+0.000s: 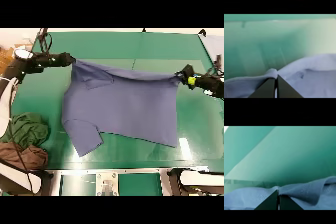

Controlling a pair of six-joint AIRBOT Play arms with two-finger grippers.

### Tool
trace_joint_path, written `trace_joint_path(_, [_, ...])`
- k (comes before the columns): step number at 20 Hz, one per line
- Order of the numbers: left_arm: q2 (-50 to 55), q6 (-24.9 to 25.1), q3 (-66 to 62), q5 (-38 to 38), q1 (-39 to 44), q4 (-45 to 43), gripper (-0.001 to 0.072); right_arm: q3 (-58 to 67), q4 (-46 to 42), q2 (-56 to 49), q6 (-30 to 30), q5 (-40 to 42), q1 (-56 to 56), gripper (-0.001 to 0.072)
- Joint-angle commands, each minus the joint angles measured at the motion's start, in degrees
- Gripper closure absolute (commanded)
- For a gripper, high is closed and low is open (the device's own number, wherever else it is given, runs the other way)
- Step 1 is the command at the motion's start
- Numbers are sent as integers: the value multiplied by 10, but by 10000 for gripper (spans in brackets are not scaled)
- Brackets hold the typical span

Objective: Fold the shirts.

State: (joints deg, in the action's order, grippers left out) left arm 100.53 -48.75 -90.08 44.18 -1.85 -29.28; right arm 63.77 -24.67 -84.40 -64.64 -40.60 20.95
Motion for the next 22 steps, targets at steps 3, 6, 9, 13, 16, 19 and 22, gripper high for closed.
trace_joint_path(3, [40,11,-12,-56,1,-8,49,117,16,-123,6,-55,1,396])
trace_joint_path(6, [33,-46,-53,59,-46,-33,43,140,10,-101,5,-160,63,400])
trace_joint_path(9, [32,-115,-93,274,-128,-71,43,108,-68,-54,-28,-286,125,408])
trace_joint_path(13, [32,-174,-27,454,-178,-171,44,-78,-215,87,-80,-315,177,423])
trace_joint_path(16, [32,-174,69,478,-179,-203,44,-218,-303,202,-162,-312,218,415])
trace_joint_path(19, [32,-172,132,465,-179,-273,44,-318,-311,284,-179,-310,247,414])
trace_joint_path(22, [32,-172,165,460,-176,-266,45,-350,-311,308,-182,-308,249,375])
